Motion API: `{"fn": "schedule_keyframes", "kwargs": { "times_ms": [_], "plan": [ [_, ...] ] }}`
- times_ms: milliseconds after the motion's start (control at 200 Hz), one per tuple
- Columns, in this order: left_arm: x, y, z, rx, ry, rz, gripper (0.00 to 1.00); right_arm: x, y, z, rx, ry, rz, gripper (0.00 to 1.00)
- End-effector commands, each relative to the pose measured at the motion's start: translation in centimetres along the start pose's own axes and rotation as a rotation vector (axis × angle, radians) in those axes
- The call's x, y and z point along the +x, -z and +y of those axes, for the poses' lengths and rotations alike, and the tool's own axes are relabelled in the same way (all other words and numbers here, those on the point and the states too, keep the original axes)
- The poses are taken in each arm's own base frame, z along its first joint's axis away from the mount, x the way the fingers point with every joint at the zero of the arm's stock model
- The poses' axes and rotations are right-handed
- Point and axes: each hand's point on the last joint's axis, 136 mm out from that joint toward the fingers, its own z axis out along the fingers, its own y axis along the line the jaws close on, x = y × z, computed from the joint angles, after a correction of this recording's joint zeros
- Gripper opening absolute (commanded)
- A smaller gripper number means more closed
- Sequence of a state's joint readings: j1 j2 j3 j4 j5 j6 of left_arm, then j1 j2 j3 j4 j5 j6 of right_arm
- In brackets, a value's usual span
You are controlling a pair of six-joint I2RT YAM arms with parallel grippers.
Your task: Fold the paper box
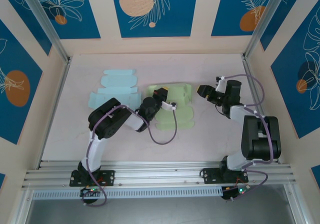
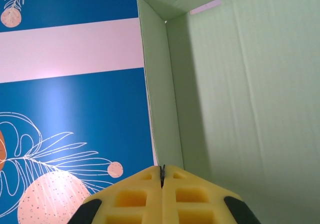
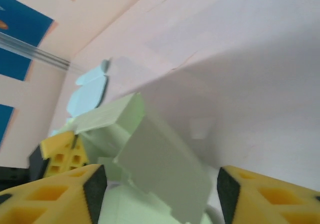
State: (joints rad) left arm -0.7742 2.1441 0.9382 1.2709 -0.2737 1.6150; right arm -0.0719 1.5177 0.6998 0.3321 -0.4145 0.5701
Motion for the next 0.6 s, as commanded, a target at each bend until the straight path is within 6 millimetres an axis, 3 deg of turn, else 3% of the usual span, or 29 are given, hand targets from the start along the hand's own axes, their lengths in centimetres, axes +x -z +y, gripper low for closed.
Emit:
{"fn": "schedule_keyframes", "kwargs": {
  "times_ms": [0, 330, 595],
  "plan": [
    [-1.0, 0.5, 1.6, -0.031, -0.009, -0.027, 0.00, -0.3, -0.6, -1.8, 0.073, -0.066, 0.035, 0.56],
    [-1.1, 0.4, 1.6, -0.030, -0.011, -0.027, 0.00, 0.6, -4.9, -2.2, 0.007, -0.076, 0.146, 0.53],
    [-1.0, 0.2, 1.1, -0.018, 0.000, -0.019, 0.00, 3.7, -4.9, 0.0, -0.032, 0.006, 0.173, 0.53]
  ]
}}
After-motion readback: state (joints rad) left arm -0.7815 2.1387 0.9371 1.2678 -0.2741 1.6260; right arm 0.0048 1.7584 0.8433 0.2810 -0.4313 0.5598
